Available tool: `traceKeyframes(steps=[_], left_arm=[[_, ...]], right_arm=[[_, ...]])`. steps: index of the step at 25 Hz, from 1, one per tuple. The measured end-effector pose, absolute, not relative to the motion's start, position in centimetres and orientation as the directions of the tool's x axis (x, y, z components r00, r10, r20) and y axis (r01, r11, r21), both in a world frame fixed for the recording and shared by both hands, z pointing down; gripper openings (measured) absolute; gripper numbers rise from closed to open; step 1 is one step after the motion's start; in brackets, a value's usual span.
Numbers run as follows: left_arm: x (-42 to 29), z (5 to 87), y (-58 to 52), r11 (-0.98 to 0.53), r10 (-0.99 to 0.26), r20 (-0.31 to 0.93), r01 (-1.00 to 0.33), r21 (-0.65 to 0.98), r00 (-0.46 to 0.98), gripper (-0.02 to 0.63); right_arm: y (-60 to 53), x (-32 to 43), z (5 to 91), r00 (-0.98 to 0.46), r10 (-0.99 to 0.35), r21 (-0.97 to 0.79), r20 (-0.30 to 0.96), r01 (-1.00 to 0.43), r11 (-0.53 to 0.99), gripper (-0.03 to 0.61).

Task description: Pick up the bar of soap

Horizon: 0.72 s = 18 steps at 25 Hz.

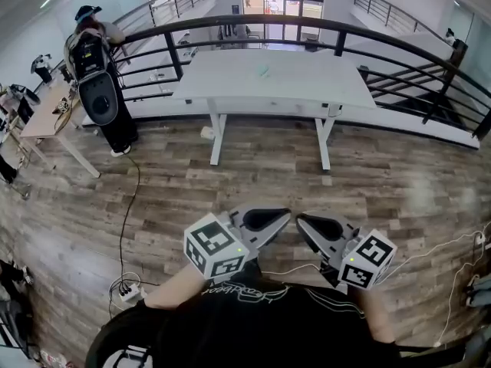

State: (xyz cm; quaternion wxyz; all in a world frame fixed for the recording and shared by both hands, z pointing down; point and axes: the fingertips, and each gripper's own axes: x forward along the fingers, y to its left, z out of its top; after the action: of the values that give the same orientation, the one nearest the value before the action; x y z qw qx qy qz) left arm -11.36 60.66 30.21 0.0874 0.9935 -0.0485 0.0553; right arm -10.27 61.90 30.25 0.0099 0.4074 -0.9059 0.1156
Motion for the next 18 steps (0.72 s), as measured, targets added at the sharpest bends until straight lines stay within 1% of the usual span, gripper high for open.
traceKeyframes(steps=[7, 18], left_arm=[[-9.8, 31.1, 55.2, -0.980, -0.065, 0.128, -0.088, 0.177, 0.990, 0.008], [-8.4, 31.0, 39.5, -0.972, -0.049, 0.129, -0.077, 0.224, 0.990, 0.007]], right_arm=[[56.2, -8.8, 31.3, -0.659, -0.745, -0.250, 0.098, -0.741, 0.623, 0.017], [40.7, -7.3, 30.9, -0.651, -0.751, -0.309, 0.110, -0.740, 0.597, 0.017]])
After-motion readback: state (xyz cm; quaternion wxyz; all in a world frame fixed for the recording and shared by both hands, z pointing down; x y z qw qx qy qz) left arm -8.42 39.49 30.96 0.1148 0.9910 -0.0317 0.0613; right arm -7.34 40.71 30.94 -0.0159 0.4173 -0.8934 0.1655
